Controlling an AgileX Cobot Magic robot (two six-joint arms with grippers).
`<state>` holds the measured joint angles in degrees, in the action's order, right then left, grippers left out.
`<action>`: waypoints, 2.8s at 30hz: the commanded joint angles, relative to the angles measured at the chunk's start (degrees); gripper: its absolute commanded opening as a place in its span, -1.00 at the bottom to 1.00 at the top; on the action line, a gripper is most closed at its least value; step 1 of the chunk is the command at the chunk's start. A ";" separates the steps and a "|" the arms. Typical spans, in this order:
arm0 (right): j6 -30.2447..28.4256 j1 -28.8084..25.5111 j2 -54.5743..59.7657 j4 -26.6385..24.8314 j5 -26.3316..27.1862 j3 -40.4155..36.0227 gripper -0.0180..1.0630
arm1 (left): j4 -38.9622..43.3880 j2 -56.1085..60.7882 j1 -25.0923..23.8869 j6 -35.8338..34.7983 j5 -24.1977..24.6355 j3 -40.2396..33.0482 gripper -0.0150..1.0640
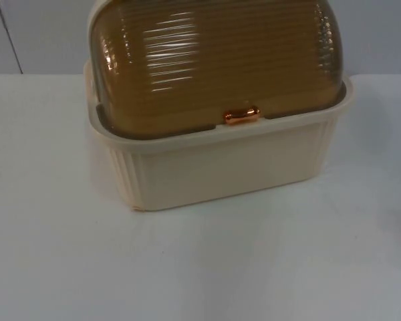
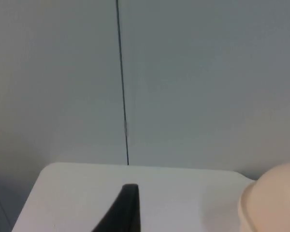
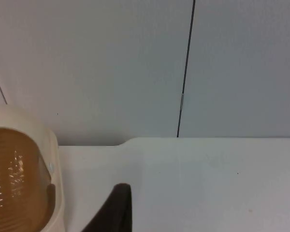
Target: Open the box lid with the left hand, place the block into the box with the right hand, then close the box lid with the left hand.
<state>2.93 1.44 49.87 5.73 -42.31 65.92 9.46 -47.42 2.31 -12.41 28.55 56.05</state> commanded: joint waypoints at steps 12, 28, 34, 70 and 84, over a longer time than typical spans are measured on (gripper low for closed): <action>0.14 -0.27 6.07 0.35 -0.21 0.27 0.97 | -22.22 -11.17 0.24 18.49 5.28 0.17 0.96; 0.14 -0.27 7.31 0.51 -3.26 0.27 0.97 | -28.34 -25.24 24.36 32.58 4.01 1.27 0.94; 0.04 -0.27 7.21 0.41 -4.81 0.27 0.97 | -12.12 -31.99 33.86 23.66 3.80 7.38 0.94; -0.99 -0.27 7.21 3.35 -2.97 0.27 0.97 | 90.49 -51.34 54.95 -50.89 -6.53 -1.47 0.87; -0.85 -0.27 7.21 3.18 -2.96 0.27 0.97 | 90.49 -56.00 54.63 -44.89 -1.32 -1.47 0.10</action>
<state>2.38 1.44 57.25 8.66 -46.14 65.96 99.77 -102.73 56.94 -57.46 26.03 54.40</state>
